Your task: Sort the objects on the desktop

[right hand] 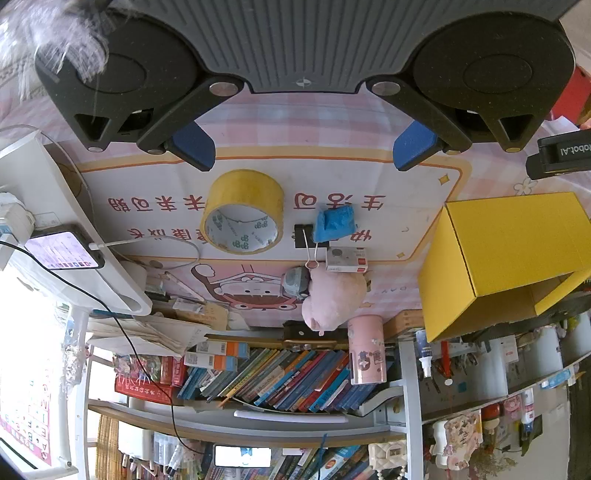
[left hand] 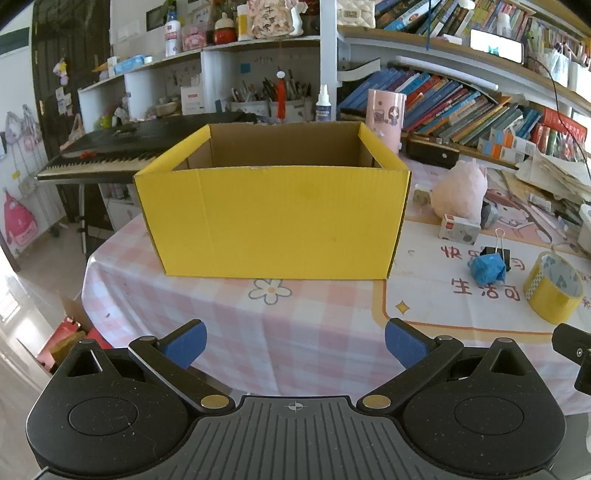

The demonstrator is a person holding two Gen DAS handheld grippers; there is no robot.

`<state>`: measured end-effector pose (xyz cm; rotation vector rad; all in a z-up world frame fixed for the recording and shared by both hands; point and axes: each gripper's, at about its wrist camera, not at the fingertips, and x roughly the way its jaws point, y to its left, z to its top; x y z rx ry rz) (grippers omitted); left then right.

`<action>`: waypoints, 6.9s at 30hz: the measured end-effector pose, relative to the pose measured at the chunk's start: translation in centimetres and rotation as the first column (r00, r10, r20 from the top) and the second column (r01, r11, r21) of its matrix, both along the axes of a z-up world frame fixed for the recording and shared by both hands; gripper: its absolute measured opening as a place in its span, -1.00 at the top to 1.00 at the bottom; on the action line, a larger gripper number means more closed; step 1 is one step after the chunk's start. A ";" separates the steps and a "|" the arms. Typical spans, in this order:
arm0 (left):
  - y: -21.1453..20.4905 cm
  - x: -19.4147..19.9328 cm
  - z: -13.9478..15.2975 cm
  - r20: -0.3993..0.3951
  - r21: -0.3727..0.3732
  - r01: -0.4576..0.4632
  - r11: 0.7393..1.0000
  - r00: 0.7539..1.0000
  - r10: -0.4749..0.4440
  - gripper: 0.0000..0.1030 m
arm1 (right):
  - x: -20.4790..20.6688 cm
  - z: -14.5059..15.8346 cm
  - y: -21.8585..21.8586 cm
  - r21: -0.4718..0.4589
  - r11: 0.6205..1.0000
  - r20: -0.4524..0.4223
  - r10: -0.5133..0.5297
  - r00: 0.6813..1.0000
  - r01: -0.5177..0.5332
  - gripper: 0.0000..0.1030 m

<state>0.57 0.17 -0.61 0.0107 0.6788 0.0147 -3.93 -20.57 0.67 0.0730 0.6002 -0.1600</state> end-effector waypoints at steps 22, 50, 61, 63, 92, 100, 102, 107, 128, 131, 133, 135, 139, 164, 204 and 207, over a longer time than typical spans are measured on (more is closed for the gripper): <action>0.0 0.1 0.1 -0.004 -0.005 0.000 1.000 1.000 0.000 -1.00 | 0.3 -1.0 0.0 0.003 1.000 -0.002 -0.001 1.000 0.001 -1.00; 0.1 -0.2 0.2 -0.005 0.016 -0.017 1.000 1.000 0.017 -1.00 | 0.0 -0.4 0.1 0.006 1.000 -0.006 0.000 1.000 0.000 -1.00; 0.1 -0.1 0.2 -0.011 0.004 -0.020 1.000 1.000 0.020 -1.00 | -0.1 -0.4 -0.2 0.014 1.000 -0.018 0.001 1.000 -0.001 -1.00; 0.0 -0.2 0.2 -0.012 0.008 -0.020 1.000 1.000 0.020 -1.00 | -0.1 -0.5 -0.2 0.015 1.000 -0.017 0.001 1.000 -0.001 -1.00; 0.4 -0.4 -0.1 -0.027 0.012 -0.036 0.999 0.999 0.036 -1.00 | -0.2 -0.5 0.1 0.025 0.999 -0.021 0.028 0.999 -0.028 -1.00; 0.3 -0.3 0.0 -0.027 0.012 -0.027 1.000 0.999 0.027 -1.00 | -0.2 -0.2 0.3 0.015 0.999 -0.016 0.033 0.999 -0.033 -1.00; 0.3 -0.4 0.0 -0.027 0.011 -0.026 1.000 0.999 0.026 -1.00 | -0.2 -0.1 0.4 0.010 0.999 -0.010 0.032 0.999 -0.032 -1.00; 0.2 -0.2 0.1 -0.026 0.004 -0.016 1.000 1.000 0.017 -1.00 | -0.2 -0.1 0.4 0.008 0.999 -0.006 0.032 0.999 -0.032 -1.00; 0.4 0.4 -0.1 -0.035 -0.009 -0.011 1.000 0.999 0.011 -1.00 | 0.1 0.0 1.0 -0.017 0.999 0.000 0.041 0.999 -0.041 -1.00; 0.4 0.4 -0.2 -0.036 -0.009 -0.011 1.000 0.999 0.010 -1.00 | 0.1 0.0 1.0 -0.015 0.999 0.000 0.042 0.999 -0.042 -1.00; 0.5 0.4 -0.2 -0.037 -0.010 -0.010 1.000 0.999 0.010 -1.00 | 0.2 -0.1 1.0 -0.007 0.999 -0.002 0.048 0.999 -0.048 -1.00; 0.5 0.5 -0.2 -0.038 -0.012 -0.007 1.000 0.999 0.007 -1.00 | 0.4 -0.1 1.1 -0.004 0.999 -0.006 0.052 0.999 -0.052 -1.00; 0.7 0.7 -0.3 -0.041 -0.017 -0.005 1.000 0.999 0.004 -1.00 | 0.6 -0.1 1.1 -0.010 0.999 -0.007 0.050 0.999 -0.050 -1.00; 0.2 1.3 -0.4 -0.046 -0.056 0.019 0.998 0.999 -0.022 -1.00 | 0.9 -0.1 0.9 -0.033 0.999 -0.035 0.041 0.999 -0.043 -0.96; -8.8 5.5 -0.8 -0.070 0.007 0.107 0.994 0.992 -0.106 -0.99 | 6.5 -1.3 -6.7 -0.014 0.997 -0.126 0.072 0.989 -0.075 -0.96; -9.4 5.9 -1.0 -0.079 0.013 0.093 0.996 0.993 -0.092 -0.99 | 7.3 -1.6 -7.3 -0.009 0.996 -0.137 0.092 0.986 -0.094 -0.96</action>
